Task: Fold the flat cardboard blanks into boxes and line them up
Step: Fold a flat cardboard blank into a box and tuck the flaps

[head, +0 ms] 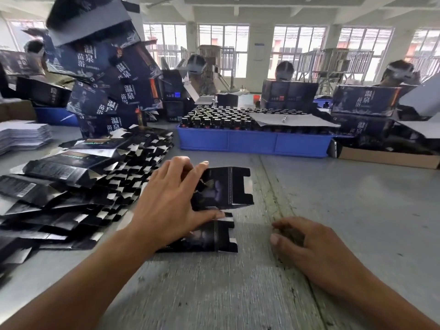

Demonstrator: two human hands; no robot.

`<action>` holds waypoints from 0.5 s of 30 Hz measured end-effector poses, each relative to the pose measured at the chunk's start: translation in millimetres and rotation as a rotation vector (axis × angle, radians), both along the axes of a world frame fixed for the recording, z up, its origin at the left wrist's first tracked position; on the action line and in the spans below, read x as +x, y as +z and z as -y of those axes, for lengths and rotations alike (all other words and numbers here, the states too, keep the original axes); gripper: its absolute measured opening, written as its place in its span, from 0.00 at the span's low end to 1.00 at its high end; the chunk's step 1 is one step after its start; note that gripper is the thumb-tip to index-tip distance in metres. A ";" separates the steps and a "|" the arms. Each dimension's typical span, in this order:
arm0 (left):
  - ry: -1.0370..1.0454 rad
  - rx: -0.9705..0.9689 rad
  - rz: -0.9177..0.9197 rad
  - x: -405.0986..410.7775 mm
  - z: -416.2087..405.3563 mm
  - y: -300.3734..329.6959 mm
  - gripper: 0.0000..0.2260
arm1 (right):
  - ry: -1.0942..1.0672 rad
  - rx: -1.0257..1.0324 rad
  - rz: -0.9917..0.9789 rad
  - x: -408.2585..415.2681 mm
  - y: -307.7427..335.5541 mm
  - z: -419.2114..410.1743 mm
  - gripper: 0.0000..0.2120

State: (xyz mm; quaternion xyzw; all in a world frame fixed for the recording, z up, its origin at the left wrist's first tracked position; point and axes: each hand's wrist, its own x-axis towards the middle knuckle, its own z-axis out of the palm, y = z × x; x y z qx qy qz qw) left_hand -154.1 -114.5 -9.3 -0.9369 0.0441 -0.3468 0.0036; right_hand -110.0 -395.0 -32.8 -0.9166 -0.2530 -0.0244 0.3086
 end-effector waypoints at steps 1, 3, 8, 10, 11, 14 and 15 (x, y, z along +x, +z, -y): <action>-0.025 -0.012 0.036 -1.5 4.5 0.5 0.46 | -0.017 0.025 -0.016 -2.0 2.5 -1.7 0.18; -0.070 -0.027 0.079 -4.5 13.3 -0.8 0.42 | -0.059 0.086 -0.040 -6.4 7.3 -5.8 0.18; -0.062 -0.007 0.016 -11.4 26.1 -6.4 0.43 | -0.065 0.353 -0.119 -15.1 15.2 -9.5 0.15; -0.085 -0.006 0.036 -13.2 30.4 -7.3 0.41 | -0.027 0.560 -0.188 -18.9 18.1 -9.5 0.18; -0.103 -0.008 0.044 -13.7 32.4 -7.8 0.41 | -0.013 0.640 -0.214 -20.3 19.1 -9.7 0.20; -0.140 -0.003 0.045 -14.4 37.8 -10.3 0.40 | -0.026 0.742 -0.217 -23.4 20.6 -11.3 0.19; -0.150 -0.001 0.044 -14.6 38.9 -10.8 0.39 | -0.031 0.765 -0.210 -23.6 20.7 -11.6 0.14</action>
